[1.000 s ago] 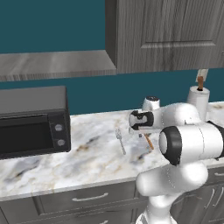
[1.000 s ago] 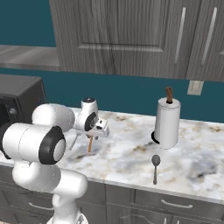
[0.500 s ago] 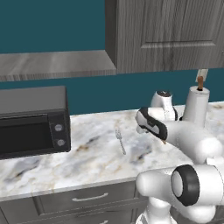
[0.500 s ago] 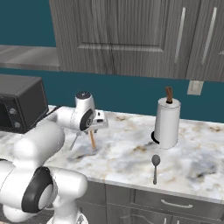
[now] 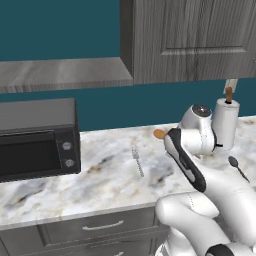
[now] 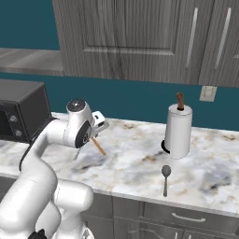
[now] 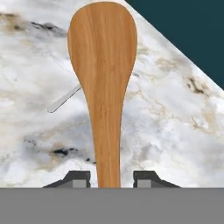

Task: Organize the utensils by type. Pick up the wooden spoons from the counter and place them in the open cabinet. Then pick up the metallic utensils from the counter and place them in the open drawer.

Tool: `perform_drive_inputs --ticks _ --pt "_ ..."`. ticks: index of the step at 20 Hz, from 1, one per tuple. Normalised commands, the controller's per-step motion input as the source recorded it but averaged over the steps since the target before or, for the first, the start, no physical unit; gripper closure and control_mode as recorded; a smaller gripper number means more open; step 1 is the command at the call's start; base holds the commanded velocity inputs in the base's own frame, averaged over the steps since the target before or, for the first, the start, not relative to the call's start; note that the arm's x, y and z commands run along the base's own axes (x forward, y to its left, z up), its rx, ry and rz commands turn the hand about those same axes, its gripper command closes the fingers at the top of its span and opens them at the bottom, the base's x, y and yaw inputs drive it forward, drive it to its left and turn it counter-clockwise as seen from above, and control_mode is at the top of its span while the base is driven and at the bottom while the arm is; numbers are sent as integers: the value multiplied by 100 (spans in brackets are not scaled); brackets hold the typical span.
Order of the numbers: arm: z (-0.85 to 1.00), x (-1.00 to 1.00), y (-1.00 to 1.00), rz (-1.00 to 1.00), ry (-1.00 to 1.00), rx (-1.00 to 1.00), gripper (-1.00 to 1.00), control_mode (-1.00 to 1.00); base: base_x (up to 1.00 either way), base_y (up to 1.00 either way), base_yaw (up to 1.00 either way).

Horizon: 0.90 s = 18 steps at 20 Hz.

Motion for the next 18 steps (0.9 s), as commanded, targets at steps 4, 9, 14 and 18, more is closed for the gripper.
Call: perform_drive_inputs --ticks 4,9,14,18 --pt "44 -43 0 25 9 -19 100 -100 0 0 0" --pt "33 -49 0 15 9 -15 100 -100 0 0 0" --pt "7 -12 0 2 0 -1 100 -100 0 0 0" --pt "0 0 0 0 0 0 100 100 -62 7 21"
